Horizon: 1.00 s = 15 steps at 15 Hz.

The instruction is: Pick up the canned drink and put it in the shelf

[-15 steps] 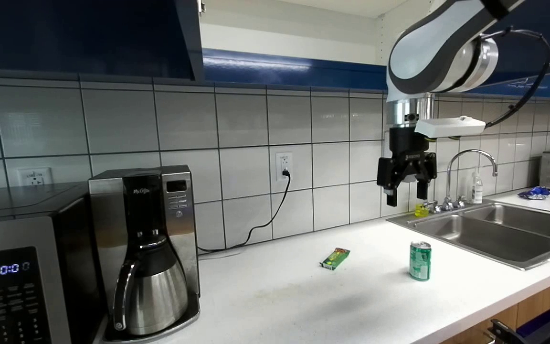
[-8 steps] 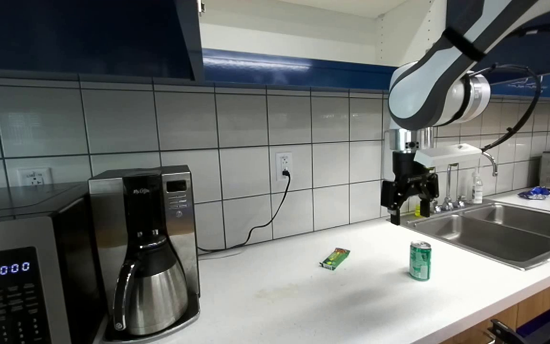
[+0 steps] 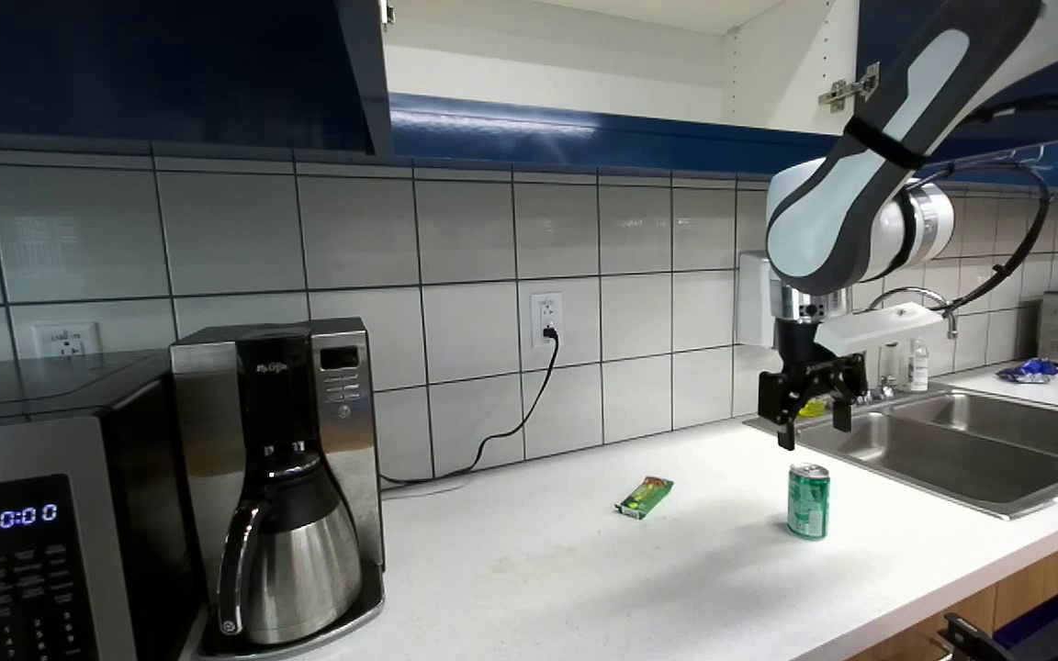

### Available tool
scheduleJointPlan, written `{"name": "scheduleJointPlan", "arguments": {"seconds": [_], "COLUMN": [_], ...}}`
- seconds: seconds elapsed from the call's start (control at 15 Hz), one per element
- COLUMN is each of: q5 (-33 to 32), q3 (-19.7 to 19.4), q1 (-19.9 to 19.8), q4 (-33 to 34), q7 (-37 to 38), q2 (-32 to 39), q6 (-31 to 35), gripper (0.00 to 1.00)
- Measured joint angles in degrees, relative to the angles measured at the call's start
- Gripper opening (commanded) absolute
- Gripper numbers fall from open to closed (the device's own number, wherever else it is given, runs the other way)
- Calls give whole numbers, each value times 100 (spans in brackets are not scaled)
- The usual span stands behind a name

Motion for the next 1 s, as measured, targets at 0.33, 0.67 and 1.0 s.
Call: {"name": "scheduleJointPlan", "arguments": {"seconds": [0.33,0.67,1.0], "q5": [-440,-751,-1440], "q3": [-40,-137,-262], "q1": [-280,-421,-527], "q4": [-2,-6,-5], "q7": [302,572,1104], "q2": [440,1027,1386], "q6": [527,1078,1413], "gripper": [100,100,100]}}
